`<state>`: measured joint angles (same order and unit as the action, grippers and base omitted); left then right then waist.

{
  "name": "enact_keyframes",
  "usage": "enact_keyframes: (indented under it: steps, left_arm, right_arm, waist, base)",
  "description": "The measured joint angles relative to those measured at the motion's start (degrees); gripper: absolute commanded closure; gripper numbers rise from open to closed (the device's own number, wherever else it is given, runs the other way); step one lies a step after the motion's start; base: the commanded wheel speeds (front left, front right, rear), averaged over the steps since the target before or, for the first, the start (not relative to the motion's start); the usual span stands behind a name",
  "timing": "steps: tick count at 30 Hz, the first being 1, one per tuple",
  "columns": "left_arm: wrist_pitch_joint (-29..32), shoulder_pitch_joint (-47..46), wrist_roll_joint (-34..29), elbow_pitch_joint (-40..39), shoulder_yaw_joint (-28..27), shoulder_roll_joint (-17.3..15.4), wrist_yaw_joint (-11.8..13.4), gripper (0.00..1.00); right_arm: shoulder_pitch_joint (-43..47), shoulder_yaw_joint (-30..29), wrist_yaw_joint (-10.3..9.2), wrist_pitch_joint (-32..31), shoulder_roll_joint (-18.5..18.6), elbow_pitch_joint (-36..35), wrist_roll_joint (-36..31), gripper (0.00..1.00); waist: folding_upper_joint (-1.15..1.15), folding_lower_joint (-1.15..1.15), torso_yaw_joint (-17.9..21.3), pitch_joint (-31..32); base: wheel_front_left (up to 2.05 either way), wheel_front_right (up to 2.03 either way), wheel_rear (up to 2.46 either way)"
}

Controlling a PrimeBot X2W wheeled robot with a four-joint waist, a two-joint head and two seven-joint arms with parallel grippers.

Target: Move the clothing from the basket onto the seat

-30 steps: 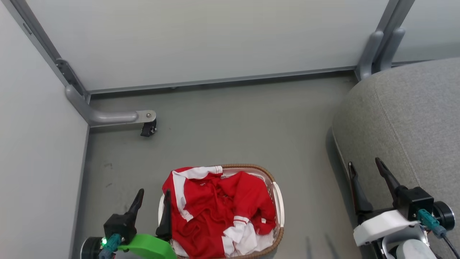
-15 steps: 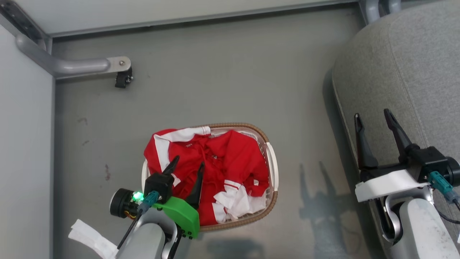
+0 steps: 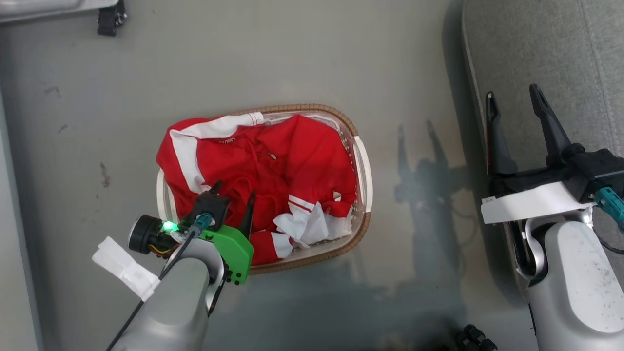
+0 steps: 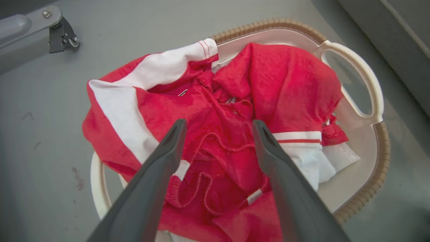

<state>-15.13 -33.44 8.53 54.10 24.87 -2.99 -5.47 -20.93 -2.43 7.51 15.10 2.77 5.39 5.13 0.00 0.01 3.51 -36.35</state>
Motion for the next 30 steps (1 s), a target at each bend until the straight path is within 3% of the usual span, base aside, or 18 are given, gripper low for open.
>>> enact_keyframes:
  steps: [15, 23, 30]
  left_arm:
    - [0.0, -9.8, -0.7, 11.0, 1.8, 0.2, 0.0, 0.00]
    - [0.0, -12.7, -0.8, 12.2, 1.3, -0.5, 5.4, 0.00]
    - [0.0, -14.6, 0.4, 16.0, 0.5, -1.4, 6.0, 0.00]
  right_arm:
    - [-4.7, 1.6, 0.00, 0.0, 0.0, -1.4, 2.9, 0.00]
    - [-5.7, 2.0, 0.00, 0.0, 0.0, -1.6, 4.1, 0.00]
    - [-5.8, 3.8, 0.00, 0.0, 0.0, -1.5, 5.1, 0.00]
  waist:
    - [0.00, 0.00, 3.0, -12.2]
    - [0.00, 0.00, 4.9, -16.2]
    - [0.00, 0.00, 6.4, -17.3]
  base:
    - [0.00, 0.00, 0.00]
    - [0.00, 0.00, 0.00]
    - [0.00, 0.00, 0.00]
